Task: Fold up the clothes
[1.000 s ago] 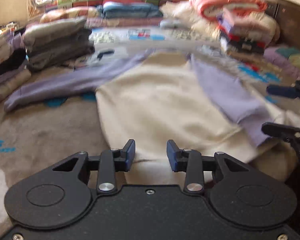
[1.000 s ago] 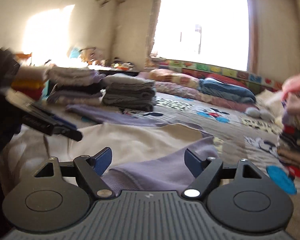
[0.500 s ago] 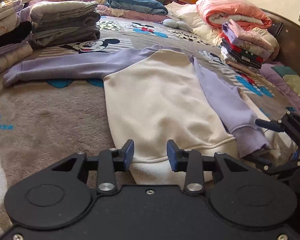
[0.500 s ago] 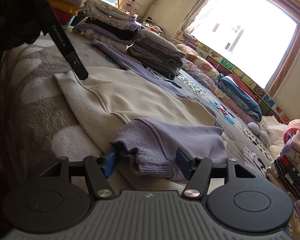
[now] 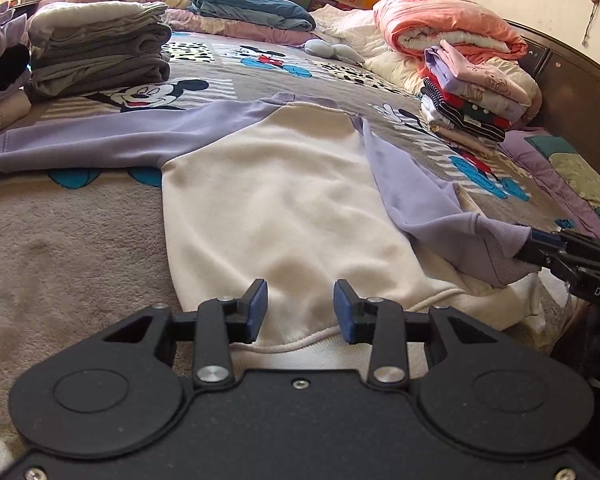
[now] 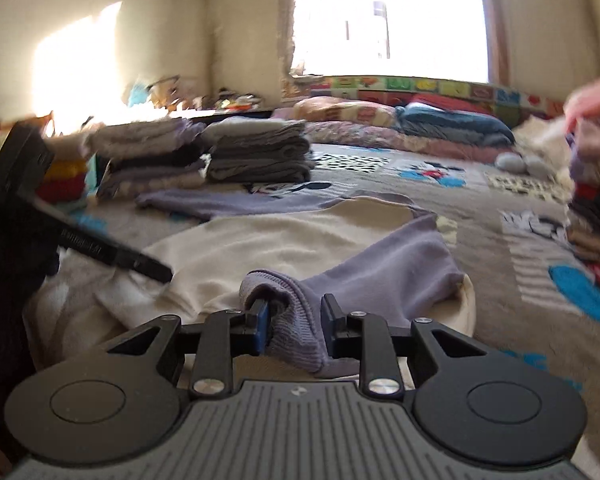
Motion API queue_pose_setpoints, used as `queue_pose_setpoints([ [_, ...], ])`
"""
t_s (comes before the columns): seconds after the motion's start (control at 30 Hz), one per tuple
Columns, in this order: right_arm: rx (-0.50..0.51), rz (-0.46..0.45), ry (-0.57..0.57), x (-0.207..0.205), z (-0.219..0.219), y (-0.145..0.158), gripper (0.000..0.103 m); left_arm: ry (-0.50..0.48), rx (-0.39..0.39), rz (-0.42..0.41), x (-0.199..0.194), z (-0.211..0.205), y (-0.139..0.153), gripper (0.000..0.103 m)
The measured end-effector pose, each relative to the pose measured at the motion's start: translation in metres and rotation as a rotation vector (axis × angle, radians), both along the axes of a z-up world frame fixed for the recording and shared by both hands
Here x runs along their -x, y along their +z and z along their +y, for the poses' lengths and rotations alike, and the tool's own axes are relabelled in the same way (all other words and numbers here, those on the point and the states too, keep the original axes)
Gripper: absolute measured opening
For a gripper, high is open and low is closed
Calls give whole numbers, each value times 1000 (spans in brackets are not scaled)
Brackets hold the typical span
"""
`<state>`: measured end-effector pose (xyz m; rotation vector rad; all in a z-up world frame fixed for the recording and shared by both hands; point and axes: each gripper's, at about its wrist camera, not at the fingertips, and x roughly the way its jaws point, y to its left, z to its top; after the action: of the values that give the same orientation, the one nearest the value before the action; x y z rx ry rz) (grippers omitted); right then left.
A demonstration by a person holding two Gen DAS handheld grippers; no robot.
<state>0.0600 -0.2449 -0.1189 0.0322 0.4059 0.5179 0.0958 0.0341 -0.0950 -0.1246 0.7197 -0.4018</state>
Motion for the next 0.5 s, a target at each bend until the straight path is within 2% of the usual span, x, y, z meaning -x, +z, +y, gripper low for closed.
queue_pose_setpoints([
  [0.13,50,-30,7,3,-3,-2,29,-8,3,0,-4,-4,1,35],
  [0.3,191,-73,75,8,22,-8,29,-22,13,-8,-7,-11,5,35],
  [0.33,194,-74,87,8,25,-8,29,-28,15,-10,-7,-13,6,36],
  [0.37,133,-52,73,5,18,-7,26,-34,14,-13,-8,-16,7,36],
  [0.4,72,-30,60,2,12,-6,15,-39,15,-14,-8,-18,7,36],
  [0.43,11,-8,47,-2,5,-5,9,-43,17,-14,-9,-21,7,36],
  [0.5,-111,35,20,-8,-7,-3,9,-48,23,-14,-10,-25,8,36],
])
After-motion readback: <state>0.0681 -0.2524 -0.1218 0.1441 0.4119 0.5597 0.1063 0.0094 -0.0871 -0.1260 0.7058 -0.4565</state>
